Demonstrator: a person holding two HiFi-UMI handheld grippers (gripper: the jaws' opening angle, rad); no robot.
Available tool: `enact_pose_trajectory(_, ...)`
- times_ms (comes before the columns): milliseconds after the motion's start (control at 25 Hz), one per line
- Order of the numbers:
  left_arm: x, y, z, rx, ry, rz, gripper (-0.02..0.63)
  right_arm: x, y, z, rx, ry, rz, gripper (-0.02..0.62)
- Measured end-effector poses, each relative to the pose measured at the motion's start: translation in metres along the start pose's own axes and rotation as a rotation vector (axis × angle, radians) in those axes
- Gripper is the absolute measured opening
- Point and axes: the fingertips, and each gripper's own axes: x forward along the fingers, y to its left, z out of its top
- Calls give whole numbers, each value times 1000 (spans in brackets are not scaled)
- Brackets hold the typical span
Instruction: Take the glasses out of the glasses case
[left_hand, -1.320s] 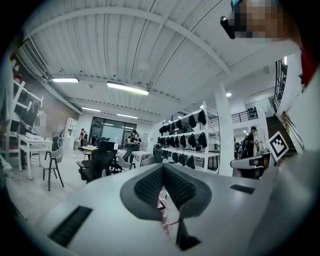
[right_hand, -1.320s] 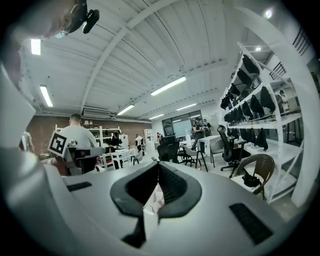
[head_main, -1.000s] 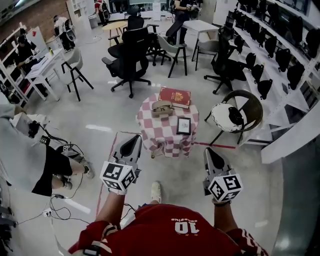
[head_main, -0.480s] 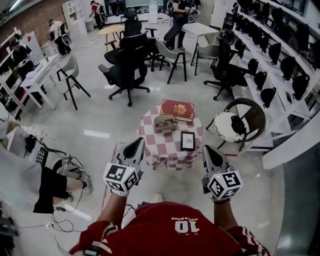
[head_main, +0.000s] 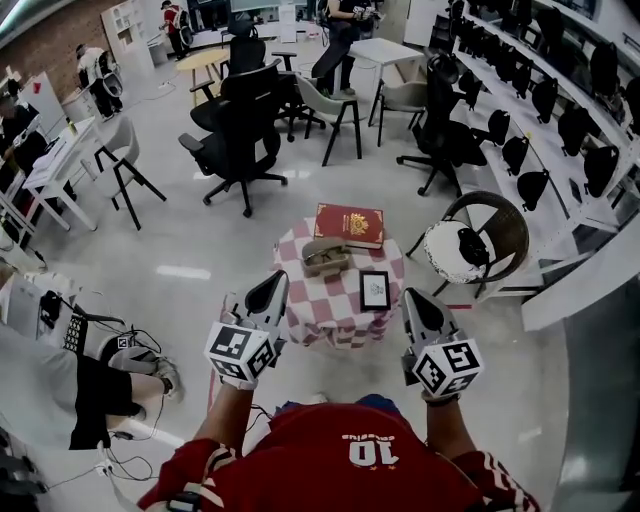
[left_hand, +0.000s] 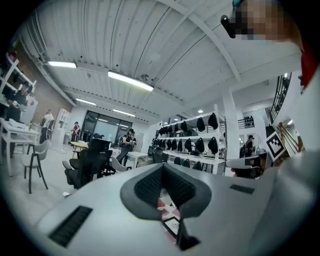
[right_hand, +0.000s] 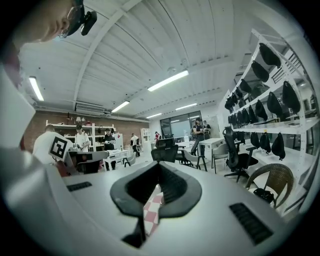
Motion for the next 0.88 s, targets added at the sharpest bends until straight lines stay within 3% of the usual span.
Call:
enact_pose_trajectory(280, 22, 22, -9, -37, 2, 12, 8, 30, -13, -1, 3, 15, -1, 15)
enact_pose_trajectory(680, 57, 54, -7, -17, 6, 65, 8, 105, -37, 5, 11, 3, 56, 15)
enact_pose_trajectory(880, 73, 61, -2, 0, 5, 71, 8, 131, -40, 12, -51, -1, 100, 17)
